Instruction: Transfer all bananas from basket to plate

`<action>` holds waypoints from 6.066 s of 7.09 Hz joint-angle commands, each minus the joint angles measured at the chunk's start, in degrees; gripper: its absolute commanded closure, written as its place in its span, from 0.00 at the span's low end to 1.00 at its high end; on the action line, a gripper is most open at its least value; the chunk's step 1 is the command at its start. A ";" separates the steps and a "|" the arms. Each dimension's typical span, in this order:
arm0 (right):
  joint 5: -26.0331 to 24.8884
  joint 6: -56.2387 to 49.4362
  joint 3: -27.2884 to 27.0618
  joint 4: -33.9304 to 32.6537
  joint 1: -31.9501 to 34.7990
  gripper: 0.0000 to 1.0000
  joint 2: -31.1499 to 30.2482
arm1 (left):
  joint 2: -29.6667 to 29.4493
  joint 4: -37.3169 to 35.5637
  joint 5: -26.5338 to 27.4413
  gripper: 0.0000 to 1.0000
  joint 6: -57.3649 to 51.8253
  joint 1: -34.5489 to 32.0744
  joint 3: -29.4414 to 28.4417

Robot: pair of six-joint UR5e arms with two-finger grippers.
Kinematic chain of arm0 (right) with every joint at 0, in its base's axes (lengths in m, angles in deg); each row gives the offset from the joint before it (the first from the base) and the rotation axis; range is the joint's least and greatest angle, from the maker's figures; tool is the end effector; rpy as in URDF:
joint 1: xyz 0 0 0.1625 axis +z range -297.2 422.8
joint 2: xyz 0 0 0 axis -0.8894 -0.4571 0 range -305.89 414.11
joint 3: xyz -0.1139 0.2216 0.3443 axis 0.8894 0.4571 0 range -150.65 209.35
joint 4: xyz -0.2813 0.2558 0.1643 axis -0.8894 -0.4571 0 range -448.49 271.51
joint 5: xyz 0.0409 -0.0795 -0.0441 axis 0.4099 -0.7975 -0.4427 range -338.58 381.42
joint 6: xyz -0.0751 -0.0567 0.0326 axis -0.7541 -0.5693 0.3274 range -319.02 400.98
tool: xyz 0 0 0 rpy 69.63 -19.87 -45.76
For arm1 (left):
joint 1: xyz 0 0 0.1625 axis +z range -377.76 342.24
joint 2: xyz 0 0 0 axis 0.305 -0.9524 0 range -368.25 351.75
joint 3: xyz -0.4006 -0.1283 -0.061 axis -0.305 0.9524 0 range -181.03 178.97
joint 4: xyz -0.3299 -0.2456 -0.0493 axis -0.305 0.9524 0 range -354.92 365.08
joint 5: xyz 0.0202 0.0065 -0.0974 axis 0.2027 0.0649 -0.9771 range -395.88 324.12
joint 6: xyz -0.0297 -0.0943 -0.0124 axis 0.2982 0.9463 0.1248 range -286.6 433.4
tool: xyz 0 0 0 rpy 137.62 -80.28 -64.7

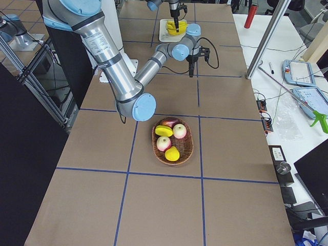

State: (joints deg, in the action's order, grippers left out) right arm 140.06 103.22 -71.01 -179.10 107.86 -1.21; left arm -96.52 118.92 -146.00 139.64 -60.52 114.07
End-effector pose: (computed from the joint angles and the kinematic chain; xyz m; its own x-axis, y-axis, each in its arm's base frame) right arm -0.3996 -0.5214 0.2271 0.6253 0.0479 0.7789 -0.1050 0.9942 0.0231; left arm 0.2878 -0.4010 0.4222 0.6384 -0.0751 -0.7660 0.2129 0.9736 0.0819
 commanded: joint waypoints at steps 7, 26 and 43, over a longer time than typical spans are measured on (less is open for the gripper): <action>0.01 -0.80 -0.28 -0.27 0.21 0.00 -0.23 | 3.37 12.72 0.00 0.82 -4.45 2.94 -9.46; 13.89 -62.51 -2.13 -0.88 31.11 0.00 -29.99 | 10.31 -25.31 -21.97 0.00 -79.99 -44.57 -9.27; 14.42 -70.50 -0.98 -6.25 41.17 0.00 -38.73 | 10.75 -32.54 -21.09 0.00 -79.68 -48.21 -7.88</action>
State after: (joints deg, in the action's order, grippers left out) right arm 154.48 32.72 -72.00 -185.34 149.02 -39.93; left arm -85.79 86.41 -167.02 59.95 -108.72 106.16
